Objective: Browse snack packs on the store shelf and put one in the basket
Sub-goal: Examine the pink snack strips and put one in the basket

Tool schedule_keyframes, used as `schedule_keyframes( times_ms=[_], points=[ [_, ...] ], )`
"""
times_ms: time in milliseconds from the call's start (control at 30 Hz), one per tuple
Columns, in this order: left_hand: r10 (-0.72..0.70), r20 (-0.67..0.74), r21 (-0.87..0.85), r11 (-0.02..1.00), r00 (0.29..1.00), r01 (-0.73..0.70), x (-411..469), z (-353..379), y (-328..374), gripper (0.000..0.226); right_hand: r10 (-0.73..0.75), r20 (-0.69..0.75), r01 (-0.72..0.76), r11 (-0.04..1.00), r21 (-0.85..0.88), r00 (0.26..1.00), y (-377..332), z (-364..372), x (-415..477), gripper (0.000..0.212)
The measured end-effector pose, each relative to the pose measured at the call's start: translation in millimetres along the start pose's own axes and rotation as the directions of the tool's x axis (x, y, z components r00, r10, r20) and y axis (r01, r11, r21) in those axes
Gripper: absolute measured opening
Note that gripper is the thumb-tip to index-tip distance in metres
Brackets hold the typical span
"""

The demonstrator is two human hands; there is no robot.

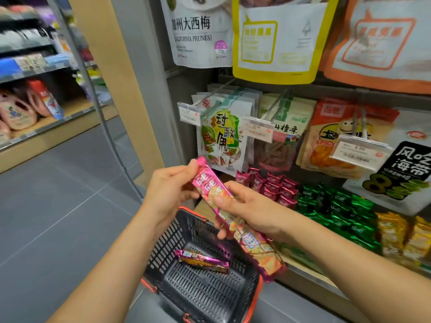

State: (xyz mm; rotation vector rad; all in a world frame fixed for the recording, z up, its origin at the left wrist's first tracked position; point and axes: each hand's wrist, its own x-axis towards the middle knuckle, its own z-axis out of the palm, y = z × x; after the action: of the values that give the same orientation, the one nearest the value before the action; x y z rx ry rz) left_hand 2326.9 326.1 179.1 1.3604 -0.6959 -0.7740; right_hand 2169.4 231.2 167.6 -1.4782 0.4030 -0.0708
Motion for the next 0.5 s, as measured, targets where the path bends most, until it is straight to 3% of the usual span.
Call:
schedule_keyframes(
  times_ms=[100, 200, 300, 400, 500],
  points=[
    [-0.031, -0.031, -0.081, 0.996, 0.999, 0.028, -2, -4, 1, 0.030, -0.052, -0.087, 0.036, 0.985, -0.171, 0.995, -3, 14, -9, 0.046],
    [-0.031, -0.045, -0.118, 0.993, 0.998, 0.026, -3, -1, 0, 0.033, -0.146, -0.169, 0.086, 0.944, -0.318, 0.975, -5, 22, -17, 0.042],
    [-0.002, -0.063, -0.136, 0.991, 0.998, -0.007, -3, -1, 3, 0.032, -0.124, -0.193, 0.079, 0.971, -0.225, 0.973, -3, 28, -24, 0.045],
    [0.006, -0.146, -0.170, 0.985, 0.989, -0.031, 1, -11, 5, 0.033, 0.012, -0.062, -0.016, 0.997, -0.069, 0.998, -2, 31, -31, 0.042],
    [0.019, -0.134, -0.148, 0.988, 0.991, -0.039, 1, -20, 3, 0.032, 0.064, -0.033, -0.066, 0.993, -0.093, 0.997, -4, 31, -34, 0.039]
  ],
)
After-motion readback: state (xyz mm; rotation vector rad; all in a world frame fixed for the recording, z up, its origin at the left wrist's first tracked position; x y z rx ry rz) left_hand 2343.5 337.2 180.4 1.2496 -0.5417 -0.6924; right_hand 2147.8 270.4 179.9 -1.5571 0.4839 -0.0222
